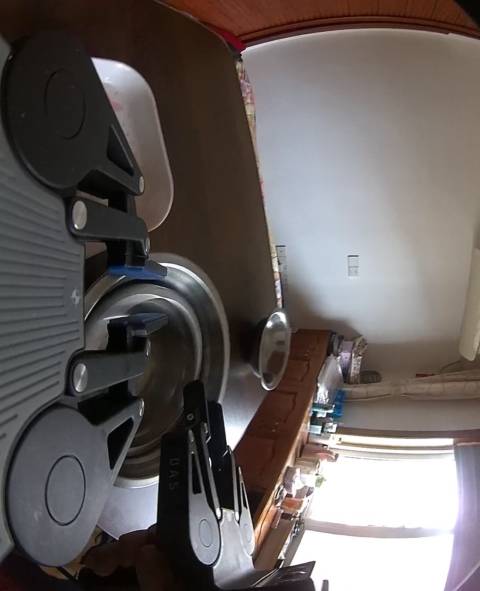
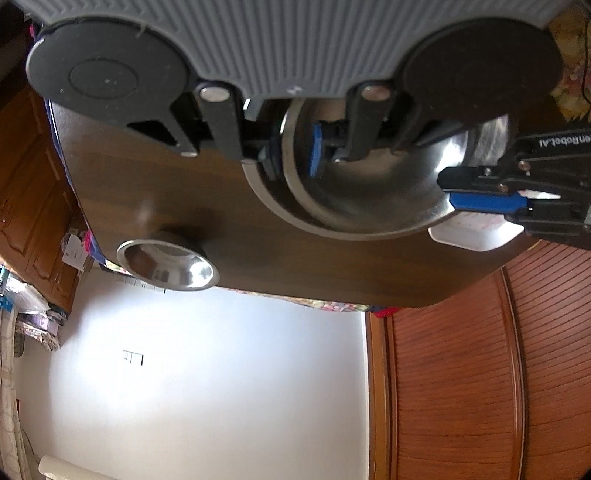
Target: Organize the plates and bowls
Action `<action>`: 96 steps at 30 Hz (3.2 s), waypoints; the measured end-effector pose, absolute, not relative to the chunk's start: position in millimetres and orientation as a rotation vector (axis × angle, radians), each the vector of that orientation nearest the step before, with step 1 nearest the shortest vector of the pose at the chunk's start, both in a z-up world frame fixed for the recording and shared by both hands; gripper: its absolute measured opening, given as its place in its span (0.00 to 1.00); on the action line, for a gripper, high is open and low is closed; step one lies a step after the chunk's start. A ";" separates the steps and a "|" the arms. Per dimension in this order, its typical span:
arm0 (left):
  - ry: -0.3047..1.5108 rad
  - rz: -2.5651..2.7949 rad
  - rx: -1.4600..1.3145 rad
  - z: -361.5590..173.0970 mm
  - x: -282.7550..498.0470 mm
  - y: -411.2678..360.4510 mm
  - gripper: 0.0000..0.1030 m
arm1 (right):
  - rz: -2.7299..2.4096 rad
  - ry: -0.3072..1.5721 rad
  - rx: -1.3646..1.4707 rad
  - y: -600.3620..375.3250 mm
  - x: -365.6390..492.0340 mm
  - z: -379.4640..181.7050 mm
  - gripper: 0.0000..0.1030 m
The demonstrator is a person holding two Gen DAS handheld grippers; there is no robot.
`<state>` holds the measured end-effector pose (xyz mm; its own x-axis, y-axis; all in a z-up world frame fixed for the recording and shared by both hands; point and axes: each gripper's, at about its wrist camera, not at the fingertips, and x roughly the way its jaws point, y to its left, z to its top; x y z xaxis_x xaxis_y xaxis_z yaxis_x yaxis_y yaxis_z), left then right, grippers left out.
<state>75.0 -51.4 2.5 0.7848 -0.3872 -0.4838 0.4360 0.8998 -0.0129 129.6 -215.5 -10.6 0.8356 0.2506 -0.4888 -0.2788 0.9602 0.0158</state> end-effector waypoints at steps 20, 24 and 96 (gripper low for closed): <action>0.400 -0.469 0.095 40.9 98.4 -77.9 0.71 | 0.169 0.383 -0.018 -259.6 130.3 12.9 0.41; 0.388 -0.480 0.084 45.4 105.6 -86.3 0.80 | 0.147 0.375 -0.003 -274.3 137.0 15.7 0.42; 0.772 -0.539 0.128 10.3 319.3 -192.0 0.43 | 0.248 0.618 0.154 -356.5 297.2 -24.8 0.21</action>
<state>319.3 -192.0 10.3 0.5893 -0.4154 -0.6929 0.5071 0.8579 -0.0830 297.2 -356.5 -24.8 0.7870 0.2745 -0.5525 -0.1830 0.9591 0.2159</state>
